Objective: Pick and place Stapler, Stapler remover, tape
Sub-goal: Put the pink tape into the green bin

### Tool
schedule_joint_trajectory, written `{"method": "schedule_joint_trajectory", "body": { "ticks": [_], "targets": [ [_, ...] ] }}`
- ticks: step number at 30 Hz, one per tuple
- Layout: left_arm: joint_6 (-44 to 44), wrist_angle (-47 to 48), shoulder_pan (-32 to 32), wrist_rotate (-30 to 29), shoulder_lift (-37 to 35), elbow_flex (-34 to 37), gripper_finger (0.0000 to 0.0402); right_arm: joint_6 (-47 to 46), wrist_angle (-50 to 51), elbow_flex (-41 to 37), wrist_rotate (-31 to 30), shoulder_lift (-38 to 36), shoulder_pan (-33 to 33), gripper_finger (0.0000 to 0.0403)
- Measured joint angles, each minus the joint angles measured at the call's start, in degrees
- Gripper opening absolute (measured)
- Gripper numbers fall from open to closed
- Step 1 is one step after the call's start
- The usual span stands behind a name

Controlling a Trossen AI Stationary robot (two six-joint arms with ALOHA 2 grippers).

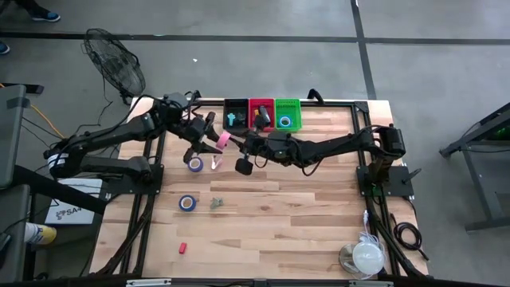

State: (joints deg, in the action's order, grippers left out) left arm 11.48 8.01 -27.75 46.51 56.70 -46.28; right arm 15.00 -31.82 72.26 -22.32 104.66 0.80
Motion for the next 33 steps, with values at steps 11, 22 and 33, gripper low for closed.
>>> {"method": "schedule_joint_trajectory", "body": {
  "ticks": [11,22,33],
  "targets": [
    [0.7,4.7,0.0,-26.6,-1.0,0.0,0.014,-6.5,16.1,0.1,-12.5,-0.1,1.9,0.0025],
    [0.0,10.4,0.0,-40.0,-1.0,0.0,0.014,-16.9,37.2,0.0,-16.5,-0.1,13.8,0.0025],
    [-1.2,13.5,0.0,-40.1,-1.0,0.0,0.014,-22.7,45.2,0.0,-5.4,-0.1,29.1,0.0025]
  ]
}}
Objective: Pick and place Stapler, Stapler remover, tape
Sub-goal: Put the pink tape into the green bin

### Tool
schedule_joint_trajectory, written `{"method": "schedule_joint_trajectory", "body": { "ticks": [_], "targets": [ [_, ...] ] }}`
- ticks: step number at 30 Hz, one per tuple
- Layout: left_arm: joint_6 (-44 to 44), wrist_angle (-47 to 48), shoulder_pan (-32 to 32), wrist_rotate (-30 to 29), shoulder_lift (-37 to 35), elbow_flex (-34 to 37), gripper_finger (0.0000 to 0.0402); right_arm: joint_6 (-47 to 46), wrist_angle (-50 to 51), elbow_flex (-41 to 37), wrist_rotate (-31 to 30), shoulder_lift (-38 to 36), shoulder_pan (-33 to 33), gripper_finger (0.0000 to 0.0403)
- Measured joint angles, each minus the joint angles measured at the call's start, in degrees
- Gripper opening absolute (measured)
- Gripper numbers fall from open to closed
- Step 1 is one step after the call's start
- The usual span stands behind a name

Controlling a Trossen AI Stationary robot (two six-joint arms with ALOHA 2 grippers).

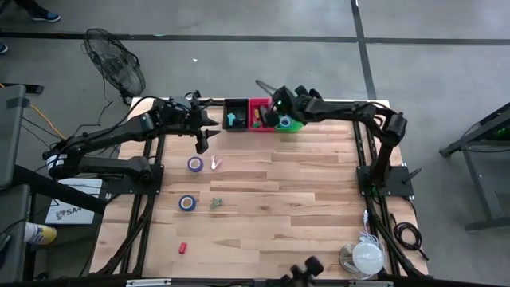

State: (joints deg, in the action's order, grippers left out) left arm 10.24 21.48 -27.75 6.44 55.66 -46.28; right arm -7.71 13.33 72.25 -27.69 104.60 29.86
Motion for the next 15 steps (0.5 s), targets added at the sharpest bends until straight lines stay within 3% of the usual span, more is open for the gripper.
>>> {"method": "schedule_joint_trajectory", "body": {
  "ticks": [7,15],
  "targets": [
    [-0.5,0.1,0.0,0.0,0.0,0.0,0.014,-2.6,4.4,0.0,7.4,0.0,6.8,0.0025],
    [-1.6,0.1,0.0,0.0,0.0,0.0,0.014,-3.0,7.0,0.0,15.9,0.0,10.1,0.0025]
  ]
}}
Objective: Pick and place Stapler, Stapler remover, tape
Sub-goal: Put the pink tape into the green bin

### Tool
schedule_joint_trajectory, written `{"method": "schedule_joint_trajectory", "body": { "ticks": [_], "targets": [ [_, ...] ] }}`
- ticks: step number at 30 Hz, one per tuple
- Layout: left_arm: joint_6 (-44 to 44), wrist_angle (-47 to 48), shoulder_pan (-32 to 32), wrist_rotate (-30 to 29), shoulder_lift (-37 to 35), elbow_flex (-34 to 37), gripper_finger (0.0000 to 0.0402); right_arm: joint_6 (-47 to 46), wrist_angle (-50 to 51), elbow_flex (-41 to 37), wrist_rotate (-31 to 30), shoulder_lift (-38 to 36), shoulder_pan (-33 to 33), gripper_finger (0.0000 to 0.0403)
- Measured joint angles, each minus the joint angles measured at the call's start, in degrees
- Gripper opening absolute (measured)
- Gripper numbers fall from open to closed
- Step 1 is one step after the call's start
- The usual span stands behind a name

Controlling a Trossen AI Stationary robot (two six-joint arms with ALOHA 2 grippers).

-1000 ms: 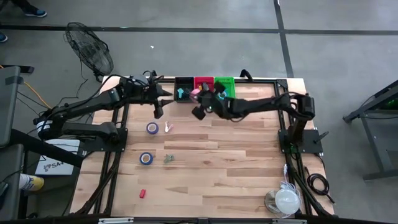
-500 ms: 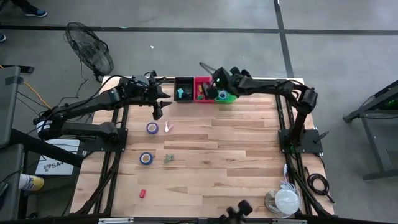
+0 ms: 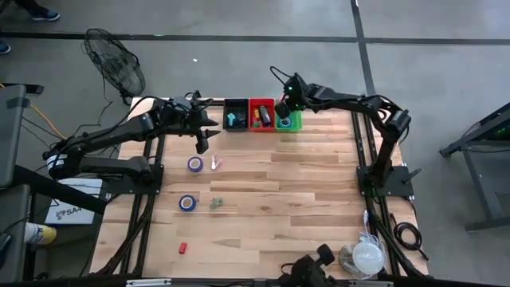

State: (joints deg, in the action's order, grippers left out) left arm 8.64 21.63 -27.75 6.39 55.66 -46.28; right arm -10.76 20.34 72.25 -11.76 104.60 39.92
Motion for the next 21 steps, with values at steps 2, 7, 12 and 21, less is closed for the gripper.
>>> {"method": "schedule_joint_trajectory", "body": {
  "ticks": [2,7,12,21],
  "targets": [
    [-0.1,0.0,0.0,0.0,0.0,0.0,0.014,-0.6,1.2,0.0,0.8,0.0,0.5,0.0025],
    [-0.3,-1.0,0.0,0.0,0.0,0.0,0.014,-0.9,3.0,0.0,3.1,0.0,1.6,0.0025],
    [-0.4,-0.9,0.0,0.0,0.0,0.0,0.014,-1.0,3.0,0.0,3.3,0.0,1.8,0.0026],
    [-0.5,-0.3,0.0,0.0,0.0,0.0,0.014,-1.2,3.1,0.0,2.4,0.0,1.8,0.0076]
  ]
}}
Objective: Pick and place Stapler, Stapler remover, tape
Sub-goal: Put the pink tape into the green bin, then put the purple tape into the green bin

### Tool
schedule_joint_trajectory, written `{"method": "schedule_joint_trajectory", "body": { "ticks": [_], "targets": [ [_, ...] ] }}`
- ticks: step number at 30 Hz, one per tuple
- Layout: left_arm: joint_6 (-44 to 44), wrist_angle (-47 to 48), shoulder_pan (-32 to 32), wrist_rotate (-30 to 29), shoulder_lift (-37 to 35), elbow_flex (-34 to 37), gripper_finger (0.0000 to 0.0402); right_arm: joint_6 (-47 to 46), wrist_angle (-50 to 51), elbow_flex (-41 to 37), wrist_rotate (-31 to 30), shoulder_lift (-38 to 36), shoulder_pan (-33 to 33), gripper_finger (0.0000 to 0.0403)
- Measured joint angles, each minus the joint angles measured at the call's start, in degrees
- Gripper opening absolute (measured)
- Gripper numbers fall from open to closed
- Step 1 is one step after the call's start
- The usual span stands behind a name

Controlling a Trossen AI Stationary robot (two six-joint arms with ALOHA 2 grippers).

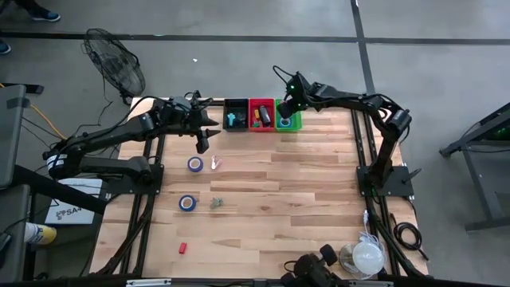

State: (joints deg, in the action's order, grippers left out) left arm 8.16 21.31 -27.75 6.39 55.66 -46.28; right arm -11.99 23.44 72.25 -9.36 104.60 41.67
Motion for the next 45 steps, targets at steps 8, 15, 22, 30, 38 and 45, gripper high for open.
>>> {"method": "schedule_joint_trajectory", "body": {
  "ticks": [8,15,22,30,38,45],
  "targets": [
    [0.0,0.8,0.0,0.0,0.0,0.0,0.014,0.0,-0.2,0.0,1.0,0.0,0.0,0.0081],
    [0.0,2.7,0.0,0.0,0.0,0.0,0.014,0.5,-0.1,0.0,0.8,0.0,0.0,0.0082],
    [-1.2,11.6,0.0,-3.4,0.0,0.0,0.014,3.5,0.9,-0.1,2.3,-3.2,-0.9,0.0083],
    [-9.3,25.1,0.0,-10.1,0.0,0.2,0.014,6.0,1.8,0.0,1.1,-10.2,-6.9,0.0083],
    [-7.4,23.0,0.9,-1.4,3.3,2.2,0.014,9.3,2.2,0.0,1.5,-13.2,-14.6,0.0083],
    [-16.8,23.0,4.2,-2.1,9.7,2.2,0.014,9.5,5.6,0.0,3.5,-13.3,-18.1,0.0083]
  ]
}}
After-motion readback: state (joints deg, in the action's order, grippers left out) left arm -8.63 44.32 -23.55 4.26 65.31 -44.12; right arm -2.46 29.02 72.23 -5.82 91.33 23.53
